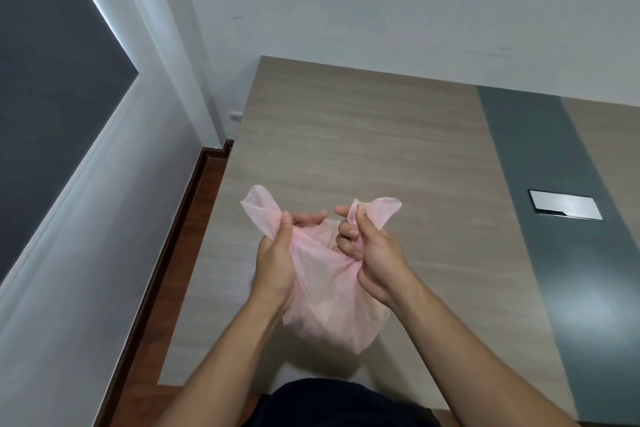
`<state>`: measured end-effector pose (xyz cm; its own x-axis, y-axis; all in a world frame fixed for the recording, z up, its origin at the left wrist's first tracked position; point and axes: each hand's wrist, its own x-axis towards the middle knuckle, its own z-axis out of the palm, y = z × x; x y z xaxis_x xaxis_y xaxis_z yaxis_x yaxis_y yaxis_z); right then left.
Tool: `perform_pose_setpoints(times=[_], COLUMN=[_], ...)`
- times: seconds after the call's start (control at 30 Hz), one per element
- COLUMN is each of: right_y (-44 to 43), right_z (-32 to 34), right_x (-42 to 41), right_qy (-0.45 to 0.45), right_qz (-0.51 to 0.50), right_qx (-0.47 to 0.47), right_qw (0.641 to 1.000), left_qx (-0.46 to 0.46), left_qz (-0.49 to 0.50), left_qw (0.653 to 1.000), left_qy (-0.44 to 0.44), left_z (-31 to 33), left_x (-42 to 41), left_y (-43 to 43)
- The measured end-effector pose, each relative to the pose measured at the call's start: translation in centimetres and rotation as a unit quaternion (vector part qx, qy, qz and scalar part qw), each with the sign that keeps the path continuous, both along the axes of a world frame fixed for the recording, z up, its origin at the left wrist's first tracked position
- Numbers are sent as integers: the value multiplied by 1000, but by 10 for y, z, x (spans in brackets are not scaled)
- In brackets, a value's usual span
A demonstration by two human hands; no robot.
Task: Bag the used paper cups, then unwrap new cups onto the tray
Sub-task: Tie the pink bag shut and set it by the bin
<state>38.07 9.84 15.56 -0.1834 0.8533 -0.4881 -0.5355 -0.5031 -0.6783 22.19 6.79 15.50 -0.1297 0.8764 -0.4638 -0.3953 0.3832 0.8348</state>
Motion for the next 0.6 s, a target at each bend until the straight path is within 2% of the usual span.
perform_pose_setpoints(times=[0.1, 0.17, 0.23, 0.3, 0.4, 0.43, 0.5, 0.6], right_y=[-4, -7, -10, -13, -15, -15, -15, -17], right_z=[-3, -4, -3, 0, 2, 2, 3, 1], right_x=[4, 2, -6, -14, -20, -20, -19, -15], right_qy=[-31, -125, -253, -300, -250, -259, -298, -336], right_qz=[2, 19, 33, 20, -13, -15, -8, -5], right_qx=[-8, 3, 18, 10, 5, 17, 46, 73], right_qw=[999, 992, 967, 954, 968, 966, 953, 939], left_qx=[6, 20, 50, 51, 15, -4, -29, -20], left_qz=[40, -1, -39, -59, -62, -56, -65, -134], left_qw=[991, 989, 987, 988, 992, 994, 997, 988], left_qy=[-125, -146, -145, -136, -106, -92, -31, 68], left_z=[5, 8, 10, 10, 7, 4, 0, 3], left_x=[1, 2, 4, 8, 10, 8, 4, 4], left_y=[5, 6, 6, 6, 9, 12, 15, 10])
